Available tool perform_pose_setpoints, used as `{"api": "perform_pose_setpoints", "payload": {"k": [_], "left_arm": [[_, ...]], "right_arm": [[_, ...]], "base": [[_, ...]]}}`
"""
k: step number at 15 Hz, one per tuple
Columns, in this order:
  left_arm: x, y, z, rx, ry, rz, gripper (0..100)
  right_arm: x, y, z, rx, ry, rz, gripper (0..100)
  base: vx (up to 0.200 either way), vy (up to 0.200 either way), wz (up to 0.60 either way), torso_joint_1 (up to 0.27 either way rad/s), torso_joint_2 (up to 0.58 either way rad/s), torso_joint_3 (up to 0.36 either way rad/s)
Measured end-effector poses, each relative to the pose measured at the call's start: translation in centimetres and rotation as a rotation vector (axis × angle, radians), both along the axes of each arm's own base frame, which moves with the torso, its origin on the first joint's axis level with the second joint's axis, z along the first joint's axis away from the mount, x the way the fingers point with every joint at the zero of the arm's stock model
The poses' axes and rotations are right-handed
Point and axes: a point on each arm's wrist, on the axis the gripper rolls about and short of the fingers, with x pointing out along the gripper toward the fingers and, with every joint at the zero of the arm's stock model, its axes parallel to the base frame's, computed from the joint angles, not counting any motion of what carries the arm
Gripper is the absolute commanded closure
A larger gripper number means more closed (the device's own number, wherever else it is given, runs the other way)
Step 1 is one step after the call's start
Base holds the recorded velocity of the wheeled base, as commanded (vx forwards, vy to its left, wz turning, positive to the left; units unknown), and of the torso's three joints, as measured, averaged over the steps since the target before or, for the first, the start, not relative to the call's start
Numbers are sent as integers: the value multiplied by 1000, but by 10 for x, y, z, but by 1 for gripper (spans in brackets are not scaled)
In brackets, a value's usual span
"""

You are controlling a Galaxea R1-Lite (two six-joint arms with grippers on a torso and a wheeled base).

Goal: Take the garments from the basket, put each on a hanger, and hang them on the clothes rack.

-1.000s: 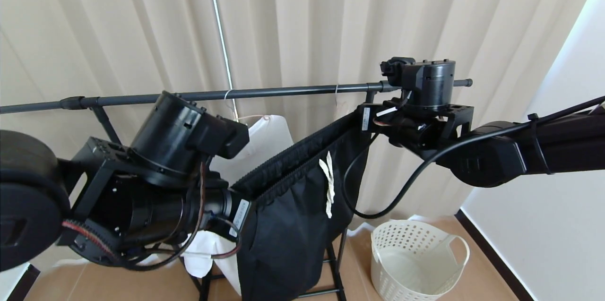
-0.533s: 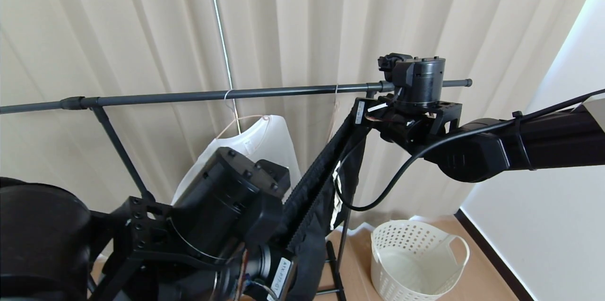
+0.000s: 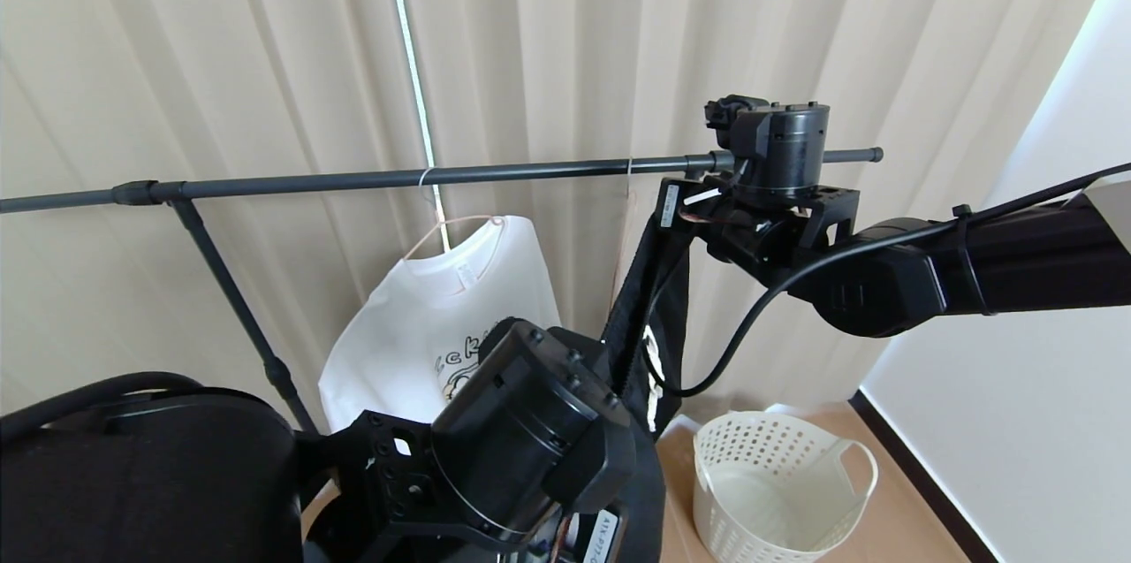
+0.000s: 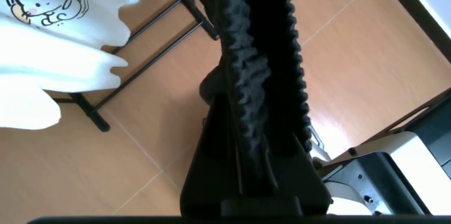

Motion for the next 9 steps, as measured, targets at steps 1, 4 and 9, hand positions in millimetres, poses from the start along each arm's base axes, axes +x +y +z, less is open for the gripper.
{"api": "perform_pose_setpoints", "payload": {"k": [1,4,9], "left_arm": [[-1,-4,0,-10,5,0,100],[-2,-9,-1,-9,6,-7,100],[0,-18,-8,0,8,-11,100]], "right_arm": [[-1,2,0,0,0,6,100],[-2,3,0,0,1,9,100],[-2,3,-1,-1,1,9,100]], "base": [[0,0,0,0,0,0],[0,0,0,0,0,0],[0,0,0,0,0,0]]}}
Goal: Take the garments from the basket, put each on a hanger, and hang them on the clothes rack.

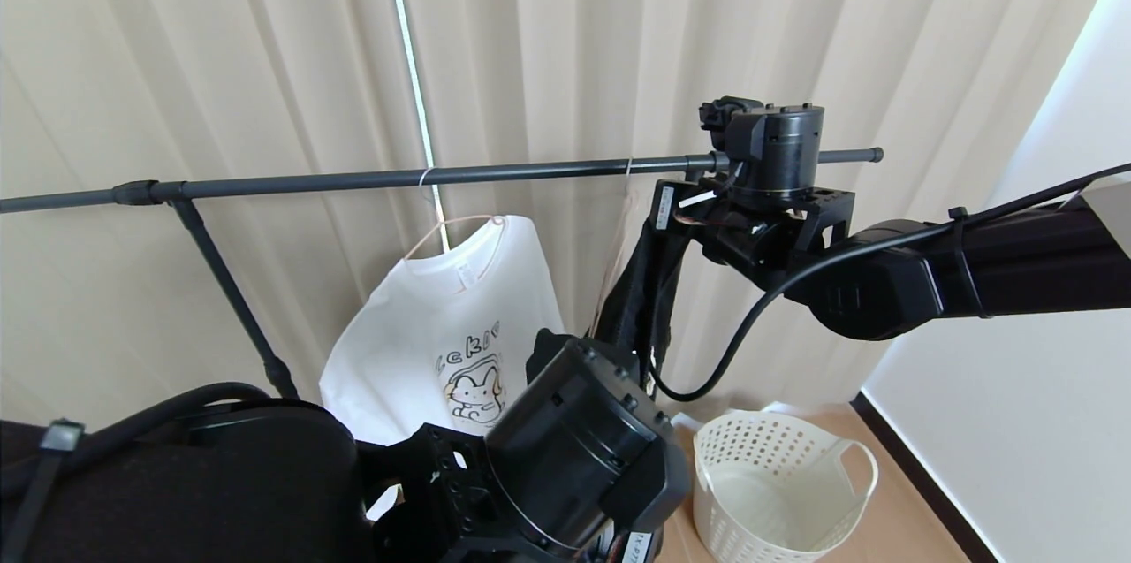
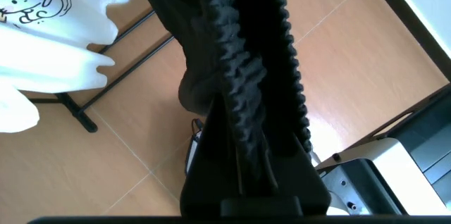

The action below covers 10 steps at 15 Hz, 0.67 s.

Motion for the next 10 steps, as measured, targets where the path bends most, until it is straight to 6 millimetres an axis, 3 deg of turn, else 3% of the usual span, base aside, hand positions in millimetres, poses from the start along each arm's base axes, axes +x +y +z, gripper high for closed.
{"api": "perform_pose_setpoints", "payload": {"k": [6,10], "left_arm": [[-1,-4,-4,8,1,2,100],[20,10,3,11,-32,96,100]], "right_arm": [[0,-1,0,-3,-1,-18,100],[0,-6,5,-5,-14,-39,100]], "base": [[0,0,0,0,0,0],[0,0,0,0,0,0]]}}
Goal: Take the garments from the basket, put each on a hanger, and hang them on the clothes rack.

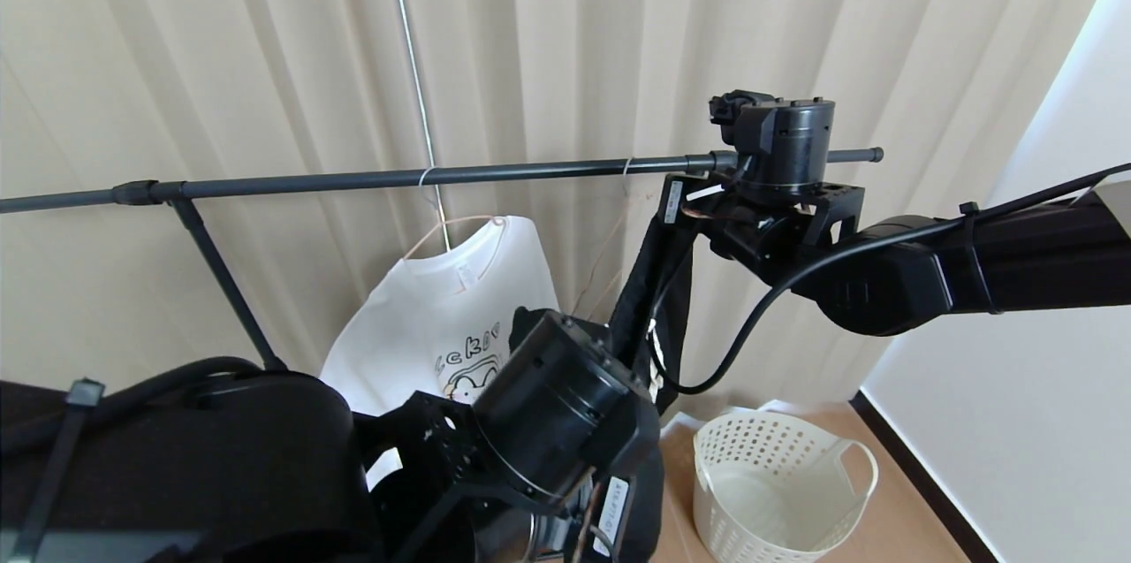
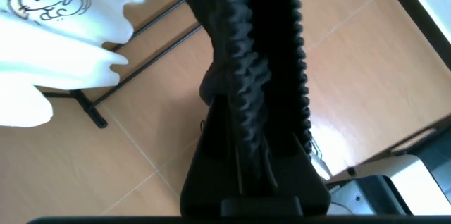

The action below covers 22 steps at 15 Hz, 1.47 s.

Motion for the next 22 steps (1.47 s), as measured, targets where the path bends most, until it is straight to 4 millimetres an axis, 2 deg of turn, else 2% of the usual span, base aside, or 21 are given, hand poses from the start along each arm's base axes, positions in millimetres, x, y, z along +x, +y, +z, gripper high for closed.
{"api": "perform_pose_setpoints", "payload": {"k": [4,10,11,14,16,19,22], "left_arm": [[32,24,22,-55,-49,124,100],[72,59,54,-108,-156,298,100],[75,62,58,-115,-170,314,100],[81,63,71,-136,-208,317,100],[83,61,78,-152,-228,316,100],[88,57,96,-167,-285,299,100],[95,53,105,-170,-325,314,100]], "right_arm": [[-8,-8,3,-54,2,-7,100],[-37,-25,14,-189,1,6,100],[-45,-29,14,-233,7,15,0],[-71,-42,7,-413,58,60,0],[-86,-52,-6,-537,117,111,0],[-106,-64,-29,-669,168,304,0],[-121,-70,-42,-685,168,511,0]], "base": [[0,0,0,0,0,0],[0,0,0,0,0,0],[0,0,0,0,0,0],[0,0,0,0,0,0],[0,0,0,0,0,0],[0,0,0,0,0,0],[0,0,0,0,0,0]]}}
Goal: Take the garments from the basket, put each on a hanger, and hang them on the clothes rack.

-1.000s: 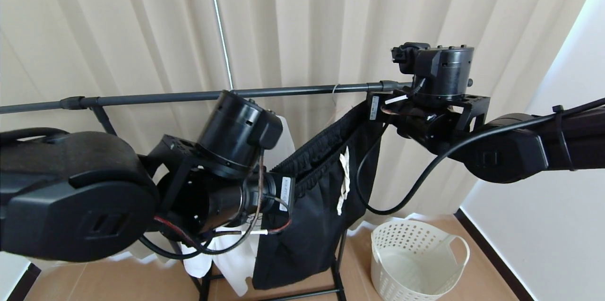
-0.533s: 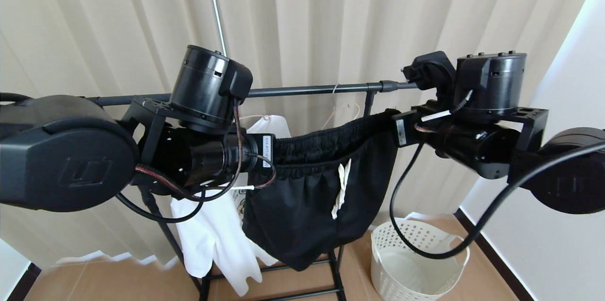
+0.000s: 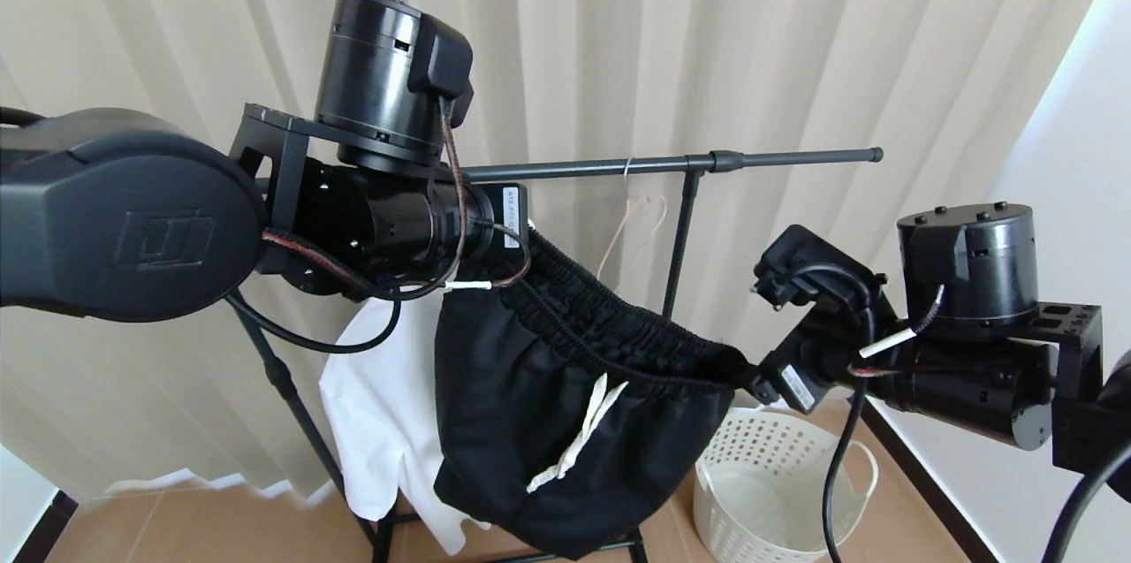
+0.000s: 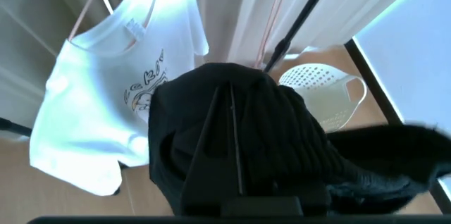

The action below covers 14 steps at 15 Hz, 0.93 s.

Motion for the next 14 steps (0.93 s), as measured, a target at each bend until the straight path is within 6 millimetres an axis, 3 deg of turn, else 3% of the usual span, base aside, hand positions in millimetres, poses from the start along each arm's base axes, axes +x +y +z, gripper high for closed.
{"api": "perform_pose_setpoints", "payload": {"k": [6,14], "left_arm": [[13,-9,2,5,-29,45,100],[7,-18,-1,21,-25,10,100]], "right_arm": [[-14,-10,-11,113,54,361,0],[-4,-3,-14,238,111,407,0]], "base": [[0,0,0,0,0,0],[0,0,0,0,0,0]]}}
